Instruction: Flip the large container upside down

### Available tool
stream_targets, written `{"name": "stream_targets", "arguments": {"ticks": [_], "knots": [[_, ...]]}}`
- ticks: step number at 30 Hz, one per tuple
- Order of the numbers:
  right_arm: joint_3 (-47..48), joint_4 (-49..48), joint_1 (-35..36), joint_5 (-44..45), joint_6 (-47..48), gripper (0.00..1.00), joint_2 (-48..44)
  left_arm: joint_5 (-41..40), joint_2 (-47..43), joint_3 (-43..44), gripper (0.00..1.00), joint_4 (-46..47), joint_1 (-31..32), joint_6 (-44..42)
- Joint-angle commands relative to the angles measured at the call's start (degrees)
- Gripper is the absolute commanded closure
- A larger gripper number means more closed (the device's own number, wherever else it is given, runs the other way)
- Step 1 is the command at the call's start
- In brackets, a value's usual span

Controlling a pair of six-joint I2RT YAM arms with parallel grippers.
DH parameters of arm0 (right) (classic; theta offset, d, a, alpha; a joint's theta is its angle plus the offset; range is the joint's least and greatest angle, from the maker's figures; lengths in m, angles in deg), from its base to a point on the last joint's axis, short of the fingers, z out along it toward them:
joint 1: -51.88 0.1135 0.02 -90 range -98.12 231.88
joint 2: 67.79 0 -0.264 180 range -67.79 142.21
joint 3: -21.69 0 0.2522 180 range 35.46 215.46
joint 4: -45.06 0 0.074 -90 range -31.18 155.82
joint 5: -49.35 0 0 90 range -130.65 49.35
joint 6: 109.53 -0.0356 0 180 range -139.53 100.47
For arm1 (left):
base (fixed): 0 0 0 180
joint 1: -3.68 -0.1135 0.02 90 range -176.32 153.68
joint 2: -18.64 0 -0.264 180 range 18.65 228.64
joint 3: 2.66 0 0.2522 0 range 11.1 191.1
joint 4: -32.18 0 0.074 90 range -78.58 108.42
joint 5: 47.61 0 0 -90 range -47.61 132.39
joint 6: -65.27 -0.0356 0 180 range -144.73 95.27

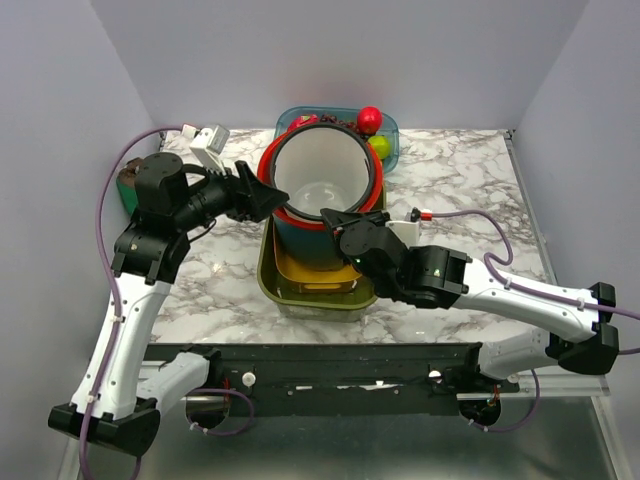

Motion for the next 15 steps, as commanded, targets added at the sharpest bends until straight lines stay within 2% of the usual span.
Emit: {"name": "stream_targets", "arguments": {"ticks": [1, 5, 8, 12, 15], "knots": [[-0.34, -8.35, -0.44, 7.23, 7.33, 0.99, -2.88, -2.18, -2.90, 3.63, 0.23, 0.09, 0.22, -0.39], [-1.57, -11.08, -0.18, 6.35, 12.79, 0.99, -5.16, -10.76, -4.04, 8.28, 0.23, -2.54, 0.22, -0.65], [-3.50, -16.88, 0.61, 7.22, 20.70, 0.99, -7.10, -18.76, -5.71, 9.61, 0.23, -3.60, 0.22, -1.01], [-4.03, -17.24, 0.96, 8.63, 23.17, 0.99, -9.21, -25.19, -8.61, 10.05, 0.18, -3.77, 0.22, -1.27], [-4.30, -17.42, 0.96, 9.07, 24.67, 0.99, -10.61, -26.17, -8.35, 10.32, 0.18, -4.39, 0.22, -1.89]]}}
